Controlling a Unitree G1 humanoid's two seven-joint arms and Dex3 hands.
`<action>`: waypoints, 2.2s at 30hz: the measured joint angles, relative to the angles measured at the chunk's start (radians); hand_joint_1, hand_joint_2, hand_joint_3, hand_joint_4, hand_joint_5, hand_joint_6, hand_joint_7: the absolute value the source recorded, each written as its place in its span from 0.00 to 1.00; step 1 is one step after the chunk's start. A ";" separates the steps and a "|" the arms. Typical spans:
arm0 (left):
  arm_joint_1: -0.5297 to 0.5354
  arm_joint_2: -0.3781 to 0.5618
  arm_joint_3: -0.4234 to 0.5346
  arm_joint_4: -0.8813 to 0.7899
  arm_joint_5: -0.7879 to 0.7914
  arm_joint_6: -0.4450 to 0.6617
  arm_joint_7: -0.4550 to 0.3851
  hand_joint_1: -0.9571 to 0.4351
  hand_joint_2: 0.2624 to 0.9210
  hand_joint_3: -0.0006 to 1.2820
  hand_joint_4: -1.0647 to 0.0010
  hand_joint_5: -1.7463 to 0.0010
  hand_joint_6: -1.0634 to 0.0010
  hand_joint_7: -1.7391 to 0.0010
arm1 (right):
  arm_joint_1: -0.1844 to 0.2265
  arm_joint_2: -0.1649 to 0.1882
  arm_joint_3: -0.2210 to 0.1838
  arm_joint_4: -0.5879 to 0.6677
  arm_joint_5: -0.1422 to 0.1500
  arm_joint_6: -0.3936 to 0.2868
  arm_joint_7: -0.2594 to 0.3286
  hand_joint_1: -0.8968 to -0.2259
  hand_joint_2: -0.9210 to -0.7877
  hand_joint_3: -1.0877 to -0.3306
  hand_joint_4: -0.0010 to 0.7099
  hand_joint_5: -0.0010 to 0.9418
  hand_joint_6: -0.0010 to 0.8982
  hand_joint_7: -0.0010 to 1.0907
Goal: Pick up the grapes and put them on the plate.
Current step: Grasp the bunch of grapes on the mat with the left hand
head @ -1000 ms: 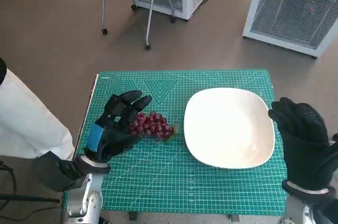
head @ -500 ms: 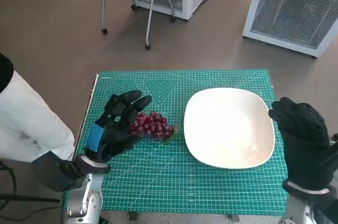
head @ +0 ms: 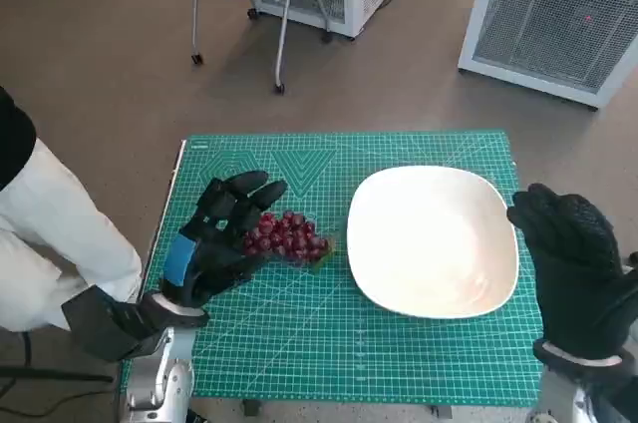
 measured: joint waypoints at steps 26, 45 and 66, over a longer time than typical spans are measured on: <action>0.005 0.114 -0.063 -0.076 0.610 -0.096 0.288 0.44 0.81 0.00 0.98 1.00 0.89 0.94 | -0.006 0.000 -0.003 0.000 -0.008 -0.001 0.000 0.77 0.00 0.78 0.75 0.55 0.34 0.76; -0.061 0.164 -0.368 -0.189 1.243 0.393 0.313 0.49 0.69 0.00 1.00 1.00 0.81 0.99 | -0.009 0.000 -0.005 0.025 -0.007 -0.002 0.007 0.77 0.00 0.78 0.75 0.55 0.34 0.76; -0.271 0.144 -0.525 0.160 1.255 0.495 0.344 0.49 0.71 0.00 1.00 1.00 0.80 0.99 | -0.006 0.000 -0.009 0.024 -0.005 -0.002 0.008 0.77 0.00 0.78 0.74 0.55 0.34 0.76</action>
